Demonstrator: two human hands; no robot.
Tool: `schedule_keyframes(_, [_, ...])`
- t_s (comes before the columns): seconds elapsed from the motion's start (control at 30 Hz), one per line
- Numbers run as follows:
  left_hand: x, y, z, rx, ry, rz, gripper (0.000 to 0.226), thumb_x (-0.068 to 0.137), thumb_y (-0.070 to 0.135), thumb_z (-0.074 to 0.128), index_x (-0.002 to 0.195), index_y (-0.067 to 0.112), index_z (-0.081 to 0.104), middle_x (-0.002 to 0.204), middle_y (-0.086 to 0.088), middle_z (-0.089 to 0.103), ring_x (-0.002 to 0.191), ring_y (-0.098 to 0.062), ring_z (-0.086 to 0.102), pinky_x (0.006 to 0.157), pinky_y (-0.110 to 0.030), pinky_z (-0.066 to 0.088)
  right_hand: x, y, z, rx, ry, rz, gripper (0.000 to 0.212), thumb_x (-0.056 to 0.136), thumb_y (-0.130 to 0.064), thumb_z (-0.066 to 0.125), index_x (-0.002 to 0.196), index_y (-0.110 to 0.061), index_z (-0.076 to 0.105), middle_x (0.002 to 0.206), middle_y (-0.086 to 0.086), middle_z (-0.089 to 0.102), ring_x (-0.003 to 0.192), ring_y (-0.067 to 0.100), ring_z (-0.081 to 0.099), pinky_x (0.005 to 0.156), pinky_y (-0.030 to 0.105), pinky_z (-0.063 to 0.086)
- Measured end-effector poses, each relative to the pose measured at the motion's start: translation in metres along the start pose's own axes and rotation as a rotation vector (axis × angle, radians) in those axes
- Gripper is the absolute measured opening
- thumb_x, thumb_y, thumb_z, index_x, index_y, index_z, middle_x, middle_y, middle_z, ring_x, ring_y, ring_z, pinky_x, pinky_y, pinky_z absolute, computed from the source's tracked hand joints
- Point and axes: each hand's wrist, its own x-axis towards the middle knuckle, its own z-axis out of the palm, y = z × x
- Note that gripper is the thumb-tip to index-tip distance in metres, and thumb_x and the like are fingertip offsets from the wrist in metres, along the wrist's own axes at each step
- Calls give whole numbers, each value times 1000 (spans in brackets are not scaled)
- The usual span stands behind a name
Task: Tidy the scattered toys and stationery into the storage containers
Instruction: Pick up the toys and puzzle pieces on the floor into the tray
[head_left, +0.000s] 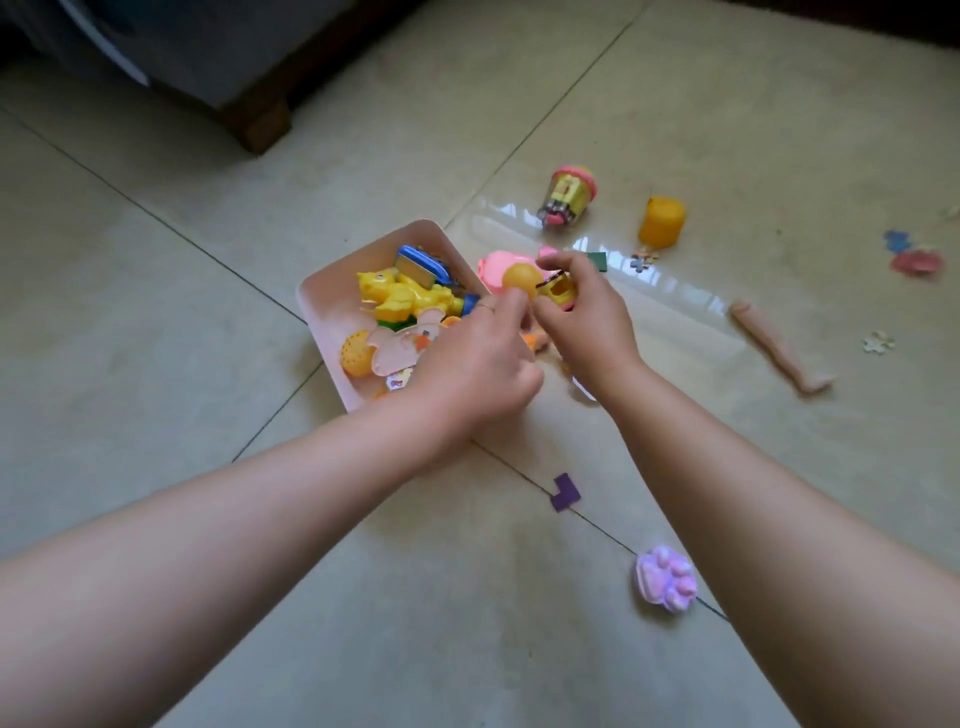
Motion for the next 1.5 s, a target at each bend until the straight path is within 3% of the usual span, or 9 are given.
schedule_keyframes(0.2, [-6,-53,-17,262,-100,-373,38,87,34,54,119,15,47,122,-12,51,106,-34,58,73,-37,43,-21,-13,47,11,-323,42,49,74,-52,65,119,-30,61,105,-5,67,89,14,65,79,34,55])
schedule_keyframes(0.3, [-4,-57,-15,316,-102,-409,38,89,31,53,123,15,46,128,-13,47,107,-36,57,75,-38,46,-23,-7,44,24,-161,73,35,84,-41,62,115,-25,63,102,-2,65,90,16,64,79,32,54])
schedule_keyframes(0.43, [16,-29,-8,304,-25,-223,33,88,21,55,119,12,49,121,-14,48,104,-36,56,70,-37,40,-13,30,3,-150,159,210,29,88,-23,58,117,-23,59,116,5,54,98,21,59,78,27,42])
schedule_keyframes(0.63, [55,15,34,399,-158,103,47,84,5,53,131,14,51,128,-13,46,118,-35,45,82,-41,43,-5,79,-27,-479,-206,313,66,79,-32,71,139,-30,43,132,10,33,118,32,52,92,36,45])
schedule_keyframes(0.77, [71,30,56,545,-282,218,35,86,2,49,119,10,58,130,-15,44,115,-34,47,72,-37,37,-12,87,-26,-674,-195,203,53,78,-33,68,128,-26,50,123,10,36,108,33,52,79,35,45])
schedule_keyframes(0.97, [78,29,69,720,-400,208,30,90,4,50,118,7,61,131,-16,46,111,-34,52,69,-35,38,-13,106,-42,-508,-208,367,44,85,-27,65,121,-9,48,113,15,58,98,33,58,68,29,36])
schedule_keyframes(1.13, [75,36,54,572,-394,253,30,91,1,44,116,12,53,113,-12,58,101,-33,60,62,-34,38,-15,113,-50,-153,-104,538,32,88,-31,60,112,-11,55,105,14,66,91,32,63,76,34,46])
schedule_keyframes(1.37, [58,28,-3,563,-164,298,38,84,6,58,121,15,55,120,-13,48,115,-30,45,70,-33,29,-3,52,-11,156,-21,388,20,89,-26,60,104,-14,55,97,11,64,84,28,60,86,48,52])
schedule_keyframes(1.5, [29,-13,-27,595,-162,107,27,87,16,57,113,13,54,114,-12,49,110,-32,47,69,-35,29,0,8,20,146,-51,229,19,91,-25,60,106,-12,58,94,7,62,84,24,58,66,31,46])
